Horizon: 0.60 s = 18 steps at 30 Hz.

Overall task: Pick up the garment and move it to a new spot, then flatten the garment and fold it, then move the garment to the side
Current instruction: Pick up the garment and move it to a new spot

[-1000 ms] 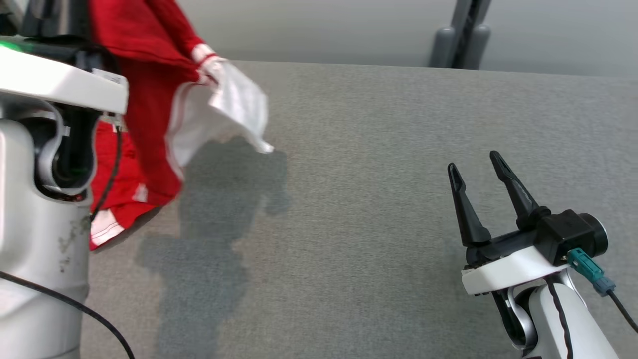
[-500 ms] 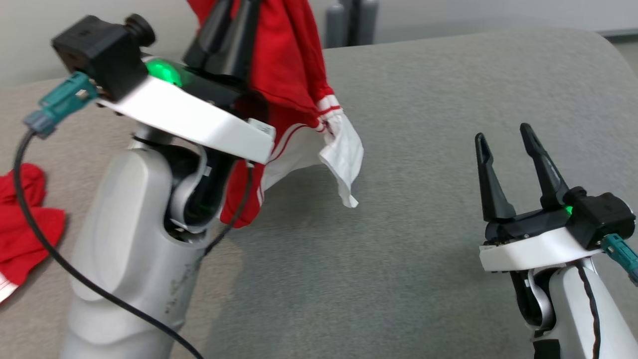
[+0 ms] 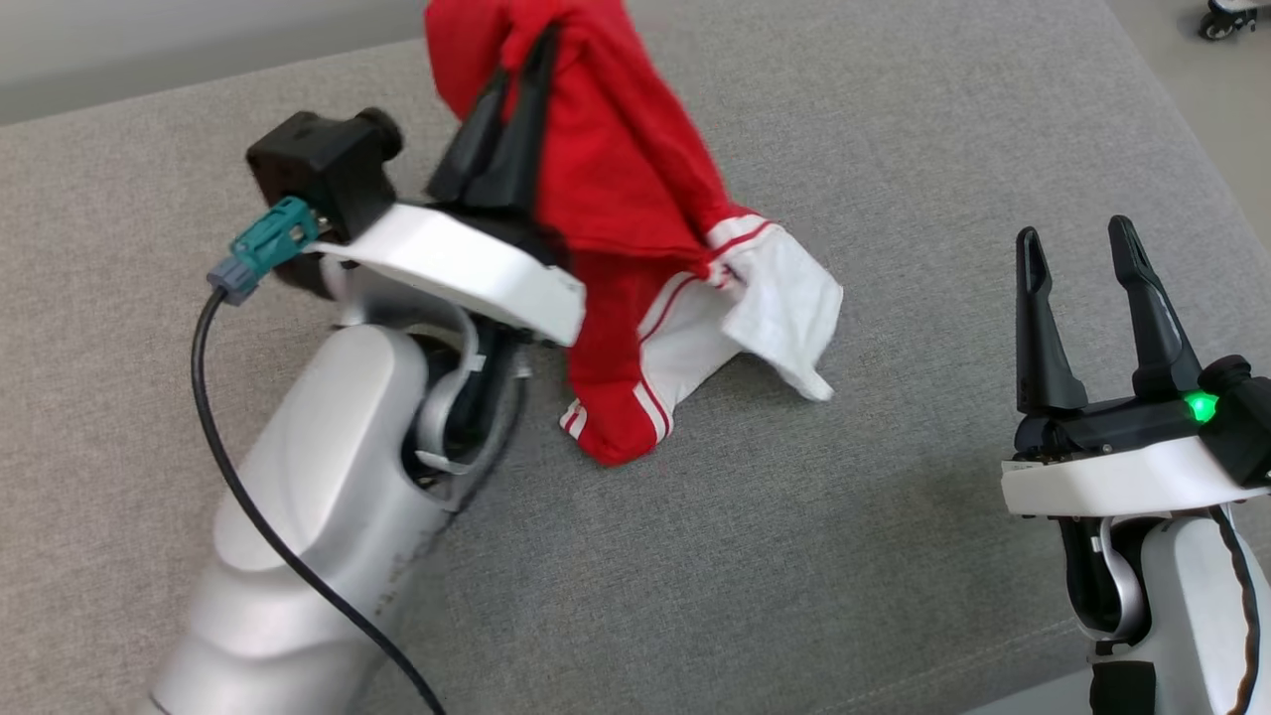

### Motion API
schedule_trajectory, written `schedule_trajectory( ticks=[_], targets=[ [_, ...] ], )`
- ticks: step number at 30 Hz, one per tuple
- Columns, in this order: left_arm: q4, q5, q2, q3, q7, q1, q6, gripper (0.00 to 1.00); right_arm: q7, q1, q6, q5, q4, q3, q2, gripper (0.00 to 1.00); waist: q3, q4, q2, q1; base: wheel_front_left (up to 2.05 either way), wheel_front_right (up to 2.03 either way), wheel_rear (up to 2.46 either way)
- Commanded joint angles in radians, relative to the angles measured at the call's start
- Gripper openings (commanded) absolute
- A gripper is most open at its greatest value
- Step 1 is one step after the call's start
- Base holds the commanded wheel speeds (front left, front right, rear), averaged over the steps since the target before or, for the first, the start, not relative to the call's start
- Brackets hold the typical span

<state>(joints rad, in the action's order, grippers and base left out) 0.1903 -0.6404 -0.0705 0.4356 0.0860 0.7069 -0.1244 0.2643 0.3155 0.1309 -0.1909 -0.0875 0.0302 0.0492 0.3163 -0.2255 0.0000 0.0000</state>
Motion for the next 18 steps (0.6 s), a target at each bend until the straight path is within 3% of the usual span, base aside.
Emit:
schedule_trajectory(
  ticks=[1, 7, 11, 12, 15, 16, 17, 18],
  targets=[
    [0.03, 0.012, -0.028, -0.011, 0.011, 0.002, -0.007, 0.0, 0.002, 0.005, 0.0, -0.007, 0.003, -0.001, 0.003, 1.0, 0.006, 0.004, 0.0, 0.0, 0.0, 0.0, 0.0],
    [0.24, 0.065, -0.104, -0.004, 0.064, -0.039, 0.006, 0.0, 0.002, 0.011, 0.0, 0.01, -0.004, 0.023, 0.003, 1.0, 0.008, 0.046, 0.0, 0.0, 0.0, 0.0, 0.0],
    [0.348, 0.052, -0.119, -0.019, 0.098, -0.062, 0.009, 0.0, 0.002, 0.003, 0.0, 0.032, -0.015, 0.037, 0.003, 1.0, -0.007, 0.082, 0.0, 0.0, 0.0, 0.0, 0.0],
    [0.371, 0.049, -0.118, -0.023, 0.107, -0.067, 0.011, 0.08, 0.002, 0.001, 0.0, 0.039, -0.019, 0.043, 0.003, 1.0, -0.012, 0.091, 0.0, 0.0, 0.0, 0.0, 0.0],
    [0.43, 0.047, -0.114, -0.032, 0.132, -0.079, 0.006, 0.66, 0.002, -0.006, 0.0, 0.062, -0.03, 0.065, 0.003, 1.0, -0.032, 0.117, 0.0, 0.0, 0.0, 0.0, 0.0],
    [0.448, 0.042, -0.111, -0.036, 0.139, -0.084, 0.004, 0.93, 0.002, -0.007, 0.0, 0.069, -0.033, 0.073, 0.003, 1.0, -0.04, 0.124, 0.0, 0.0, 0.0, 0.0, 0.0],
    [0.466, 0.038, -0.108, -0.04, 0.143, -0.089, 0.004, 1.0, 0.002, -0.008, 0.0, 0.076, -0.038, 0.079, 0.004, 1.0, -0.047, 0.132, 0.0, 0.0, 0.0, 0.0, 0.0],
    [0.48, 0.035, -0.104, -0.044, 0.147, -0.091, 0.009, 1.0, 0.002, -0.008, 0.0, 0.085, -0.044, 0.085, 0.004, 1.0, -0.055, 0.139, 0.0, 0.0, 0.0, 0.0, 0.0]
  ],
)
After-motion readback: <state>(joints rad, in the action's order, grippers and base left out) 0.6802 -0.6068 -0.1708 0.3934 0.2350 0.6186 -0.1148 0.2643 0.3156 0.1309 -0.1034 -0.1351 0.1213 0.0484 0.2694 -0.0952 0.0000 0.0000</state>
